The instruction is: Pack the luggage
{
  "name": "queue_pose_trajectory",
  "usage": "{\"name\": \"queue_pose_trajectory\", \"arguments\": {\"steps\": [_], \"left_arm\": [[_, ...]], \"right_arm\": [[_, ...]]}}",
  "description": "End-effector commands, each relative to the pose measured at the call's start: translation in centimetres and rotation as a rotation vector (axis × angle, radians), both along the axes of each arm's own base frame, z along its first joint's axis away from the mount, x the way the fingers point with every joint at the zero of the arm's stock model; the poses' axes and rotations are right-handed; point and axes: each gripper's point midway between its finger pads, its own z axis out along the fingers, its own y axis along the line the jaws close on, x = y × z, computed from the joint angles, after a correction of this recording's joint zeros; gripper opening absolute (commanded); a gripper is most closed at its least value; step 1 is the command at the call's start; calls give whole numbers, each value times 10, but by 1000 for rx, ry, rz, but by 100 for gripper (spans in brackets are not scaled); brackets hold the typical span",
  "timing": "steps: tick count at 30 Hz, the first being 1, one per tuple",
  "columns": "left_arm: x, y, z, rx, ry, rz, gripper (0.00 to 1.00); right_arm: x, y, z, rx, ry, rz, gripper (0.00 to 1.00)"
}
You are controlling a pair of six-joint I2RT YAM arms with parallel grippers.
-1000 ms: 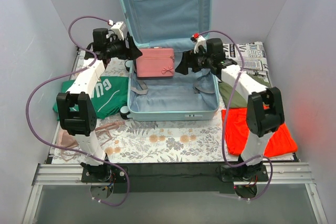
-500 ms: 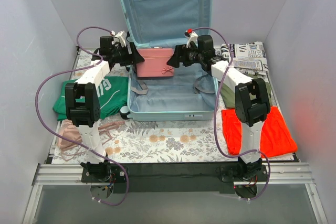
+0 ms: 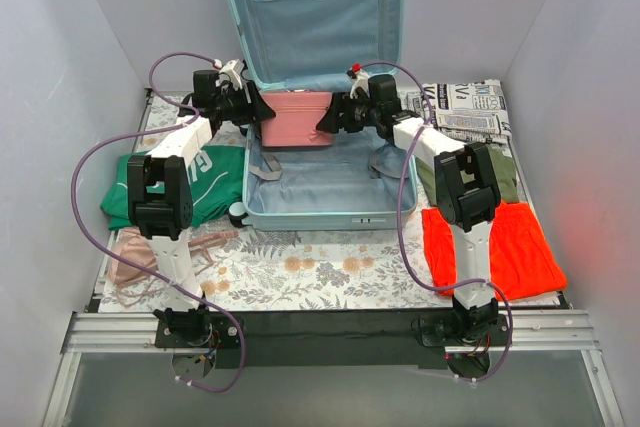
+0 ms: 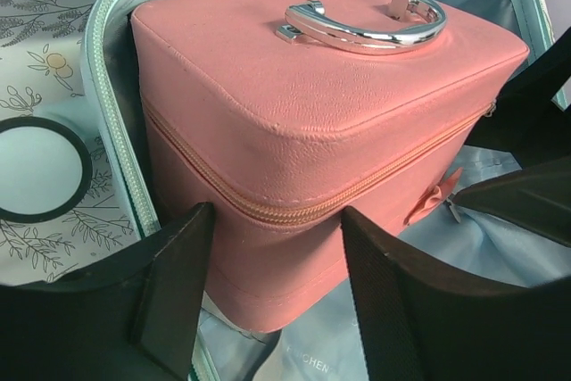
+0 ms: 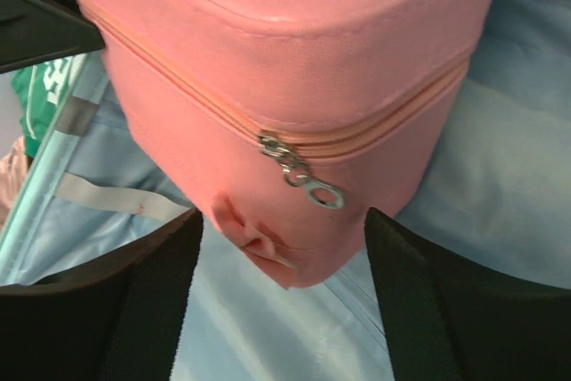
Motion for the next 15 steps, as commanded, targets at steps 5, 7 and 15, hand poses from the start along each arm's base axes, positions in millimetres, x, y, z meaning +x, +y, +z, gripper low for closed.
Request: {"name": "queue_pose_trajectory", "arguments": {"steps": [5,7,15], "left_arm": [[-13,-31,32,-71,-23,-59,47],[-17,-35,45,-93,-25,-55,46],[-29,-36,83,-145,-23,-26,45]], "right_arm": [[-6,31,84,179,-92,72,69],[-12,35,100,224,-88,88,66],[-34,45,140,316,-69,116,63]]}}
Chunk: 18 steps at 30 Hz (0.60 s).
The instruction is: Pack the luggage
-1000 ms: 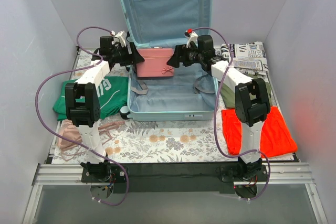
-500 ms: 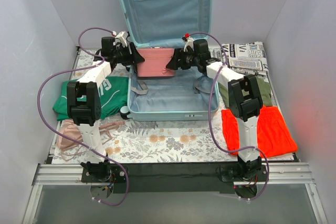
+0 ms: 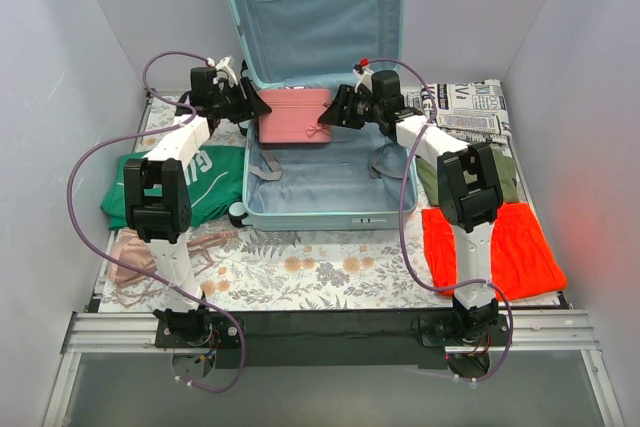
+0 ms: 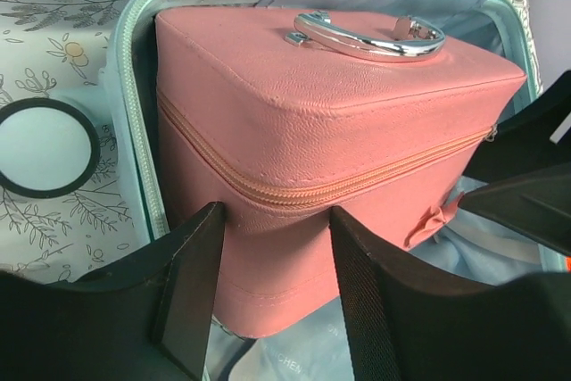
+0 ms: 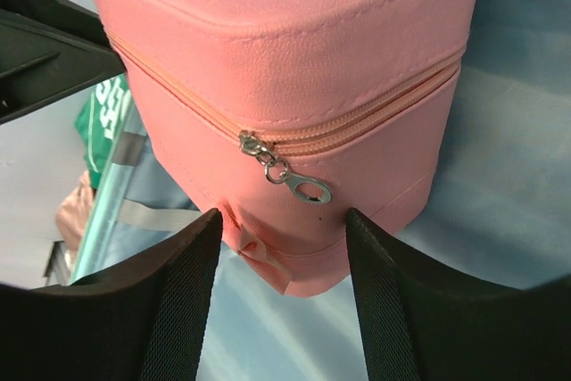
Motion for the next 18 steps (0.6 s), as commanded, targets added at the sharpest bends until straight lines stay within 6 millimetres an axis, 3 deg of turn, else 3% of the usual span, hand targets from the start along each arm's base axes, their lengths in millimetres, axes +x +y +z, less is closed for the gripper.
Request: {"name": "queue_pose_trajectory", "arguments": {"steps": [1,4,8,12,18], "left_arm": [[-31,-40,74,-115,-57,-97,45],[-36,-39,78,-121,-36,-90,45],[-38,-35,74,-101,-35,-74,45],[-31,-33,51,-76,9,-57,45],[-18,-33,39,-69,-5,-55,45]], "right_arm": [[-38,41,125,222,-193,152,62],[-42,40,128,230,-166,135,62],[-44,41,117,218,-141,126,62],[-35,42,93,180,-136,116,62],[-18,48,74,145,-163,113,62]]}}
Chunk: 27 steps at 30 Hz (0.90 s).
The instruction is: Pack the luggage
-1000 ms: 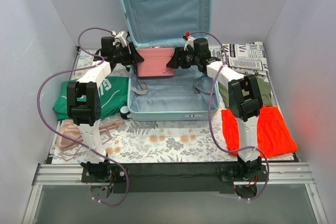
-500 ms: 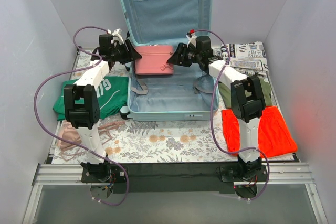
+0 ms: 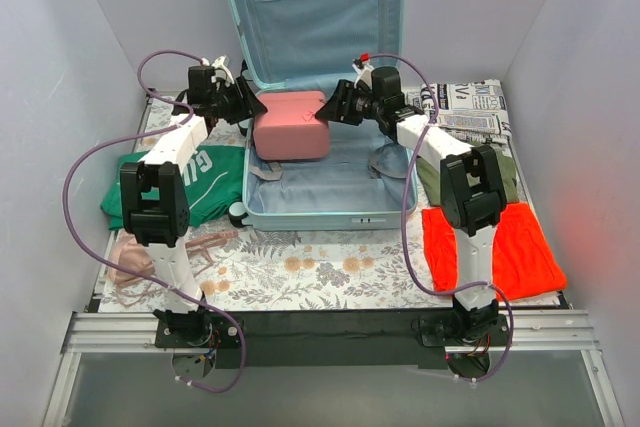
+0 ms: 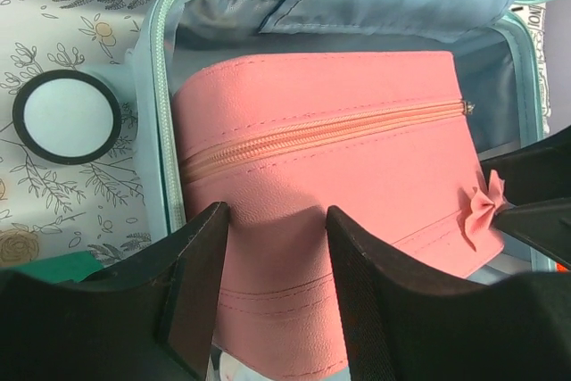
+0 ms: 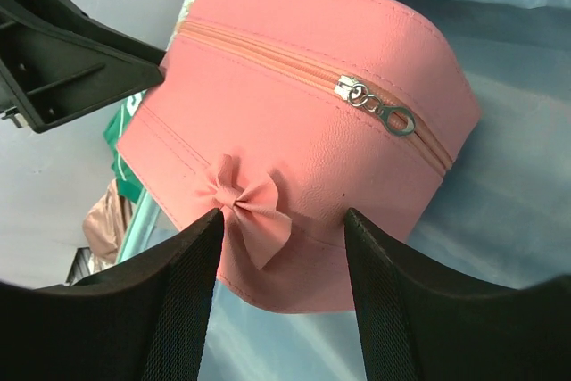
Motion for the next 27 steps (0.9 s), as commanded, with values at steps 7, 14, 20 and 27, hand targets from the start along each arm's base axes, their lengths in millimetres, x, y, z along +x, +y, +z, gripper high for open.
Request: {"name": "queue_pose_trajectory", "arguments": {"steps": [7,14,20,27], "left_arm": [[14,-47,34,-67,-121,-154,45],[32,-44,19,-37,-123,-129,45],[23,-37,15,-9,-96,-123,63],[-2,-3,55,-45,-116,-118,80]], "right_arm": [[8,49,47,93,-209,124,62],[18,54,26,69,-216,138,61],[3,49,2,37,-166,161,63],[11,46,36,36,-268,156,81]]}}
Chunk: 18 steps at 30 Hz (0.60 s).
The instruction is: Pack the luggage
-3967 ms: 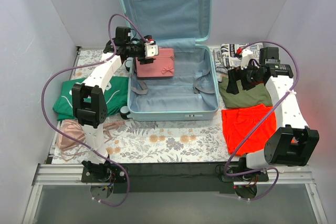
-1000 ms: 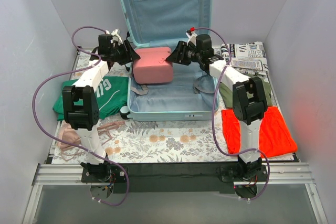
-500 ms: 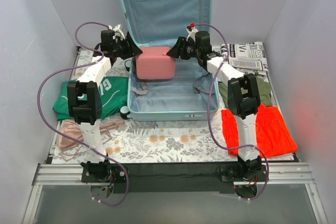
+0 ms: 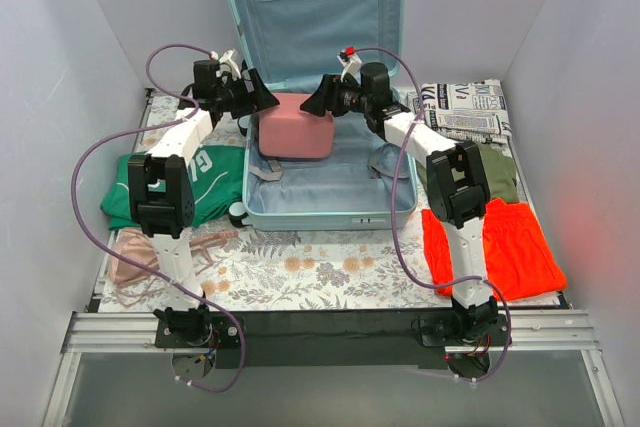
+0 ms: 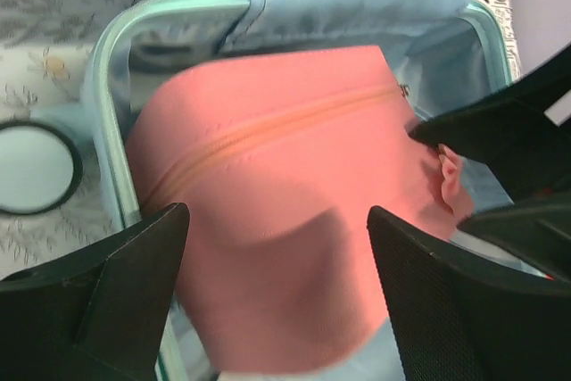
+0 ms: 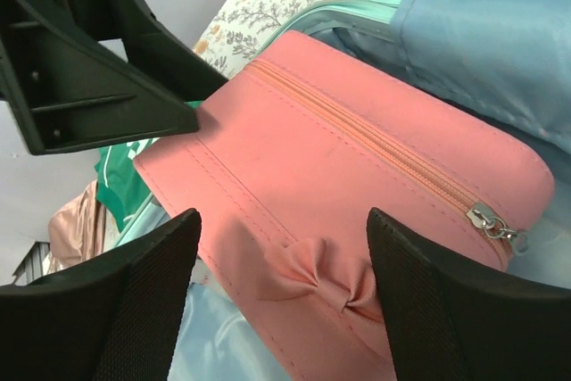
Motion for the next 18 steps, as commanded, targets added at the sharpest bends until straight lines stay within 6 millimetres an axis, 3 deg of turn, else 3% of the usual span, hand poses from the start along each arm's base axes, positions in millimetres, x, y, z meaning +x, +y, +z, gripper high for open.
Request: {"name": "queue_pose_trajectory", "arguments": {"steps": [1,3,4,6,7,9,10,13,14,16,17,18], "left_arm": [[-29,24,61,-36,-61,-27,81],[-46,30,74,-24,-82,-67,81],[-50,45,78,-8,-93,-58,81],[-66,45,74,41,-100,-103,81],[-76,45,86,55,-134,-117,79],[-89,44,84,72,-120,-145,75],[-95,43,84,86,-128,-169,64],[-114,38,69,137,-90,-239,48],[-124,39,66,151,-72,-257,42],[-146,11,60,193,-86,-358,37],[-159,8,52,257,-93,-386,30],[-173,-10,47,296,-109,-450,28]], "right_arm": [[-16,11,43,12,-92,65,82],[-14,8,61,12,-149,66,82],[-17,6,74,16,-172,66,82],[-23,4,86,19,-195,73,82],[-29,2,97,18,-205,79,83],[-36,-5,101,7,-203,70,84],[-43,-11,103,-5,-207,59,84],[-52,-27,102,-37,-178,22,83],[-55,-32,91,-53,-146,18,81],[-61,-44,83,-75,-94,-2,77],[-64,-49,74,-86,-53,-13,69],[-66,-58,63,-108,-1,-32,63]]}}
